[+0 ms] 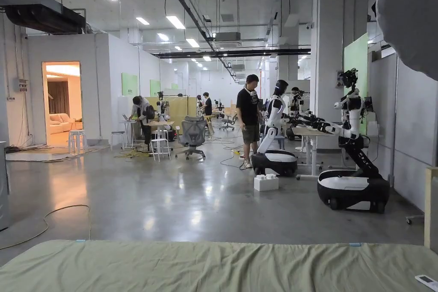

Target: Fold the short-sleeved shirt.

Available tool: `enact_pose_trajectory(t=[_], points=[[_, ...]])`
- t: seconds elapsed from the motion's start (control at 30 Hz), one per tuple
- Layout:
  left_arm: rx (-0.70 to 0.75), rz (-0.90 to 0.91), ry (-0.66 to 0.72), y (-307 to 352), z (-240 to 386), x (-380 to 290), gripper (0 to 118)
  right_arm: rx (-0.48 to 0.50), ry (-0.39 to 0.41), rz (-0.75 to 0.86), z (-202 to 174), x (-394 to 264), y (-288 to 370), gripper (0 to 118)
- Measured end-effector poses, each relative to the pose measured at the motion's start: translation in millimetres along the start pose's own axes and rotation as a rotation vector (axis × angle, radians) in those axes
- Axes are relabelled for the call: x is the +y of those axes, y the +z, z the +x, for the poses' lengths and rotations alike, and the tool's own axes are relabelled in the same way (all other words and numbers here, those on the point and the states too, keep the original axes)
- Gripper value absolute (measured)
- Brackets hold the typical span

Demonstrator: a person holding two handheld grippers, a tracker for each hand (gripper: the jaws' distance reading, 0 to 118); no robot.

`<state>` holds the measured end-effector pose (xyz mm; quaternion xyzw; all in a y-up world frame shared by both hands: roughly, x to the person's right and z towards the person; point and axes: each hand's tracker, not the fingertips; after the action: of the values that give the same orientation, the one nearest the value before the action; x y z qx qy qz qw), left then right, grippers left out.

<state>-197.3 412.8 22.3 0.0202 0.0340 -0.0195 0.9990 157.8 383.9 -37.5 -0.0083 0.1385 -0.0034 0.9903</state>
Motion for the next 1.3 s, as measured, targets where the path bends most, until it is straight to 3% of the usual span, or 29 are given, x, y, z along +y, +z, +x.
enact_pose_trajectory(t=[0.7, 0.77, 0.87, 0.9, 1.07, 1.3], points=[[0.006, -0.027, 0.029, -3, -3, -4, 118, 0.006, -0.058, -0.019, 6, -2, -6, 118], [0.009, -0.029, 0.024, -3, -4, -5, 118, 0.02, -0.107, -0.018, 8, -1, -8, 118], [0.012, -0.032, 0.021, -3, -4, -5, 118, 0.021, -0.273, -0.084, 11, 5, -10, 118], [0.011, -0.034, 0.024, -3, -5, -5, 118, -0.003, -0.266, -0.069, 10, 11, -10, 118], [0.002, -0.043, 0.033, -7, -2, -6, 118, -0.125, -0.376, -0.159, -4, 31, -7, 118], [0.0, -0.053, 0.003, -7, -1, -6, 118, -0.032, -0.459, -0.121, 2, 37, 0, 118]])
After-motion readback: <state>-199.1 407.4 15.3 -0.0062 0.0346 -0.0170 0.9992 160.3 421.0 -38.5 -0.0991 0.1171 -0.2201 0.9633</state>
